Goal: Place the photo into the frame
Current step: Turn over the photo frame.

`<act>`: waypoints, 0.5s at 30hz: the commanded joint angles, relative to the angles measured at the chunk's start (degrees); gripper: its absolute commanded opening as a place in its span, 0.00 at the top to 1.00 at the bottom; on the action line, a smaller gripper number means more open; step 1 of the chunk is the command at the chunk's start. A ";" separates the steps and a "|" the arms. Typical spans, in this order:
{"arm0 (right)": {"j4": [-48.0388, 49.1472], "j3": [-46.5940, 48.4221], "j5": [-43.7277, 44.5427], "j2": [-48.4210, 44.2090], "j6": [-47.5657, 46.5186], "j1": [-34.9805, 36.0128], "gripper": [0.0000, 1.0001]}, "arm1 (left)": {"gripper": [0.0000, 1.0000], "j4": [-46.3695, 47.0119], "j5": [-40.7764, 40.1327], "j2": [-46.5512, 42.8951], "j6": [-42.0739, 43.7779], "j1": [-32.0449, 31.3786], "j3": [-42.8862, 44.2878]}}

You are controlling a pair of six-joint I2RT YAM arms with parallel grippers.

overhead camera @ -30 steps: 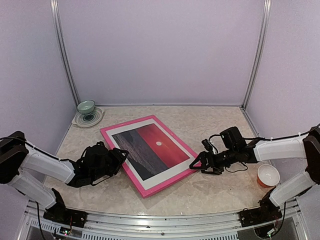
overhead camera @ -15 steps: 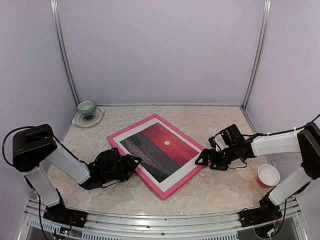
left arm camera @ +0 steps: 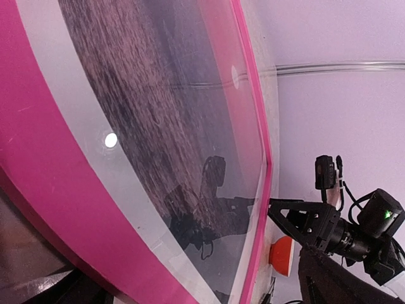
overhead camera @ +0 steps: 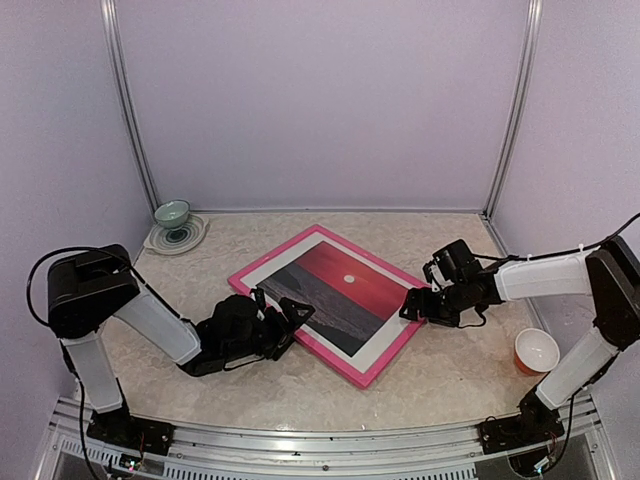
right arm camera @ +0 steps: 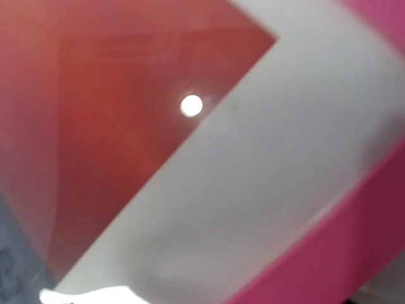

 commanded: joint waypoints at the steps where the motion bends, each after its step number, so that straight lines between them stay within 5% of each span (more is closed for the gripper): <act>1: -1.44 1.84 5.82 1.53 -0.78 -0.43 0.15 | 0.01 -9.95 -3.14 -4.53 4.56 -0.73 0.98; 12: -0.87 5.31 5.46 6.12 -2.22 -1.23 0.49 | 0.01 -18.94 -5.91 -12.10 9.06 -2.41 2.06; 15: -1.51 6.45 5.91 6.63 -3.06 -1.91 0.51 | 0.01 -21.22 -6.73 -13.83 10.67 -2.49 2.38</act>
